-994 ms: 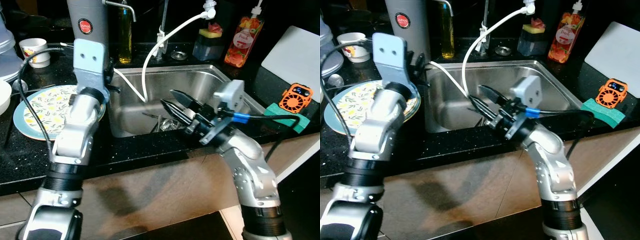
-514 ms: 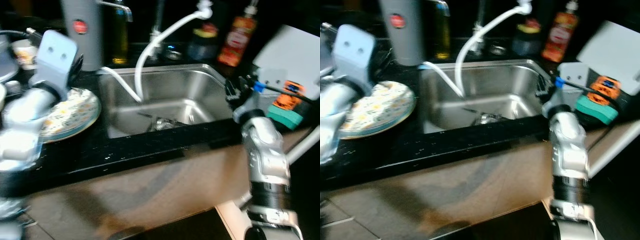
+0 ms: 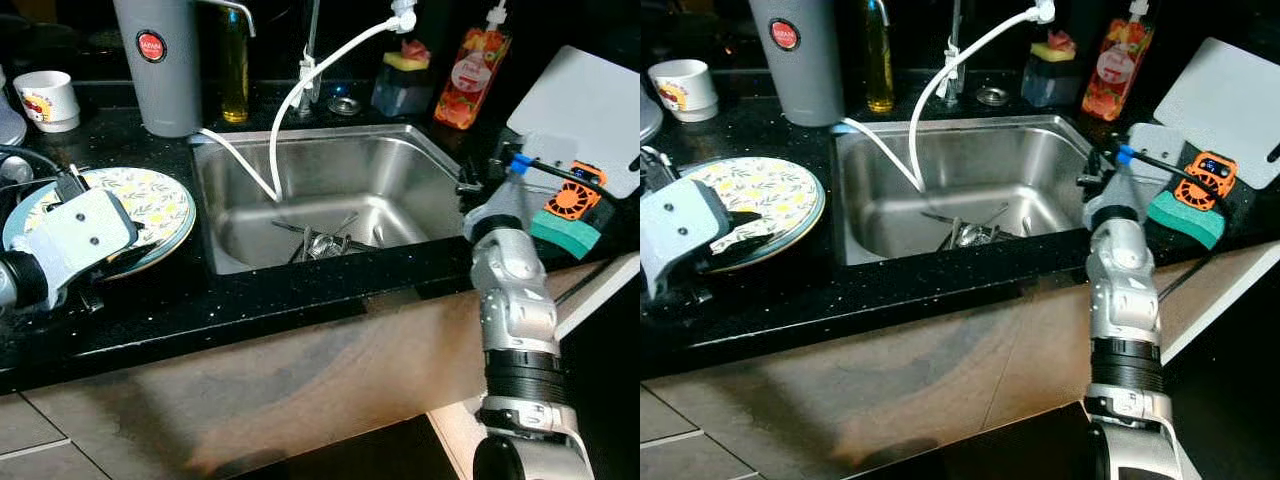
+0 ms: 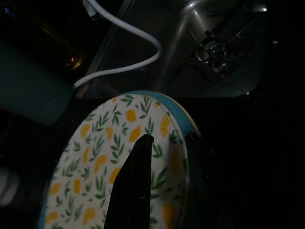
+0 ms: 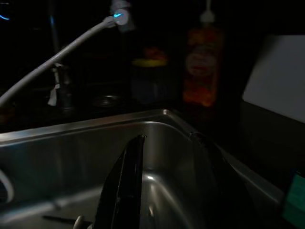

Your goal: Kitchen organization

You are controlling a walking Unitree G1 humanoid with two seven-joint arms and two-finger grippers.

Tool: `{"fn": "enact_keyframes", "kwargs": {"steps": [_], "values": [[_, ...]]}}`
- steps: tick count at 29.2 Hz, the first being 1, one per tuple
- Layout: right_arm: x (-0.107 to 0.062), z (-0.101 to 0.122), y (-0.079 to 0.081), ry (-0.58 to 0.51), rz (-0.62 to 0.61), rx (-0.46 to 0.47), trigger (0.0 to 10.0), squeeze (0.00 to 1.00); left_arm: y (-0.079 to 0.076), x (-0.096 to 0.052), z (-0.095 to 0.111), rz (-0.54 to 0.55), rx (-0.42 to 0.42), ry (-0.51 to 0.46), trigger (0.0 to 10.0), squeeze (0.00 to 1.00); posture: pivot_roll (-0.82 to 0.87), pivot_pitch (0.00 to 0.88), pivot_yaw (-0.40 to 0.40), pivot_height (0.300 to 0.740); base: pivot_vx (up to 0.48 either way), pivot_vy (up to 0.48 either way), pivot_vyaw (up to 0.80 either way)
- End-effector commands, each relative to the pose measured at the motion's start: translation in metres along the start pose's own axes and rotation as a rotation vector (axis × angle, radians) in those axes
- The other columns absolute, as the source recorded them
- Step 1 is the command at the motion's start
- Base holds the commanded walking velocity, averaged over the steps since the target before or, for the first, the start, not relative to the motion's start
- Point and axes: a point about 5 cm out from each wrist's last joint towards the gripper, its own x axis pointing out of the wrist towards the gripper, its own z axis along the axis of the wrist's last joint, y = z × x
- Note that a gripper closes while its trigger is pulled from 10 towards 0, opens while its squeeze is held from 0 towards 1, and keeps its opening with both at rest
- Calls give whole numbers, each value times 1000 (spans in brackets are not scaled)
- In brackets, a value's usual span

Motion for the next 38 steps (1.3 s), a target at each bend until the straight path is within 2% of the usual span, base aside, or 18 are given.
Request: {"fn": "enact_keyframes", "kwargs": {"steps": [1, 4, 5, 6, 9, 12, 15, 18, 21, 26, 31, 35, 38], "values": [[2, -3, 1, 8, -9, 8, 10000, 0, 5, 0, -1, -43, 67, 29, 10000, 0, 170, 16, -116, 740, 0, 0, 0], [2, -3, 4, 7, -3, 14, 10000, 0, 14, -2, -7, -43, 129, 70, 10000, 0, 174, 3, -107, 740, 0, 0, 0], [2, -4, 5, 6, -2, 18, 10000, 0, 22, -4, -6, -22, 139, 70, 10000, 0, 174, 3, -107, 740, 0, 0, 0], [2, -4, 5, 6, -2, 18, 10000, 0, 22, -4, -6, -22, 139, 70, 10000, 0, 174, 3, -107, 740, 0, 0, 0], [2, -5, 6, 5, -3, 24, 10000, 0, 35, -8, -1, -8, 151, 58, 10000, 0, 177, 0, -102, 740, 0, 0, 0], [2, -6, 6, 6, -3, 24, 10000, 0, 34, -7, -2, -37, 157, 57, 10000, 0, 177, 0, -102, 740, 0, 0, 0], [4, -7, 6, 2, 2, 19, 10000, 0, 27, 0, -1, -165, 169, 28, 10000, 0, 179, 0, -104, 740, 0, 0, 0], [6, -6, 5, -4, -1, 16, 10000, 0, 27, 2, 4, -255, 185, -3, 10000, 0, 171, 0, -101, 740, 0, 0, 0], [6, -6, 4, -6, -8, 16, 10000, 0, 26, 2, 6, -296, 186, -26, 10000, 0, 171, 0, -101, 740, 0, 0, 0], [4, -8, 5, -6, -10, 17, 10000, 0, 30, 3, 2, -287, 209, -1, 10000, 0, 163, 0, -85, 740, 0, 0, 0], [3, -9, 3, -7, -16, 16, 10000, 0, 33, -5, -10, -283, 255, 90, 10000, 0, 164, 0, -83, 740, 0, 0, 0], [2, -11, 1, -5, -21, 13, 10000, 0, 33, -10, -15, -278, 231, 107, 10000, 0, 168, 0, -83, 740, 0, 0, 0], [2, -12, 4, -2, -17, 17, 10000, 0, 27, -15, -18, -283, 193, 113, 10000, 0, 172, 0, -85, 740, 0, 0, 0]]}}
